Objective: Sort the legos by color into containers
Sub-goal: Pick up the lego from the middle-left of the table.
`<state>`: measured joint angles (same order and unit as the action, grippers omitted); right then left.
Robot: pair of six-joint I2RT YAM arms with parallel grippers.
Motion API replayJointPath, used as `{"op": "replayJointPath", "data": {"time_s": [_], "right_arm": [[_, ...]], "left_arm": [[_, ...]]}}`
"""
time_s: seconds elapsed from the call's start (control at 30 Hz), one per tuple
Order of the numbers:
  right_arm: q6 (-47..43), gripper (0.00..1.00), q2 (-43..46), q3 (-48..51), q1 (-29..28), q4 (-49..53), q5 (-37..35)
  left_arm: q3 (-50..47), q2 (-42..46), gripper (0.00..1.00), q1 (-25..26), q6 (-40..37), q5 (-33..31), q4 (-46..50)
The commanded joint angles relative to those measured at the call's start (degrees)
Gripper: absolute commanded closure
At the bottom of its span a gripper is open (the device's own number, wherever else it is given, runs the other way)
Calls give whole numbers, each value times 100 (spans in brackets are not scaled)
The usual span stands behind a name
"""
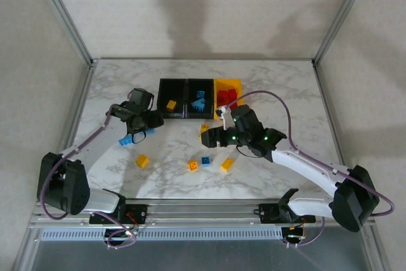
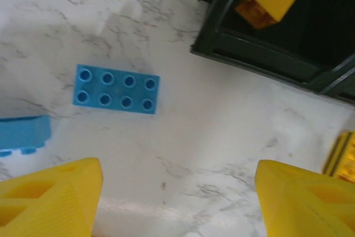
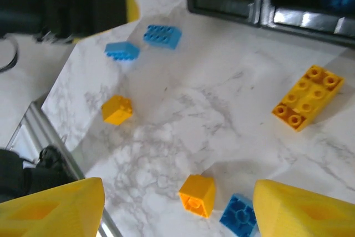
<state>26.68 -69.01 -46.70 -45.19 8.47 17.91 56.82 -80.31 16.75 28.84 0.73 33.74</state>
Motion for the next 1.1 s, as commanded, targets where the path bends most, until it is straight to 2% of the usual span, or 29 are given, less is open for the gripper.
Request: {"op": "replayJointPath", "data": {"time_s": [0.0, 0.17, 0.6, 1.07], "right_arm": [[-84, 28, 200, 149, -223, -443, 250], [-31, 28, 55, 167, -399, -689, 250], [70, 29, -177, 126, -579, -658, -16], [110, 30, -254, 125, -588, -673, -104]], "left_arm": [[308, -263, 21, -149, -527, -355, 309], [461, -775, 16, -399, -805, -201, 173], [604, -1711, 16, -629, -1174, 51, -84], [574, -2231, 20, -735, -1206, 158, -271]]}}
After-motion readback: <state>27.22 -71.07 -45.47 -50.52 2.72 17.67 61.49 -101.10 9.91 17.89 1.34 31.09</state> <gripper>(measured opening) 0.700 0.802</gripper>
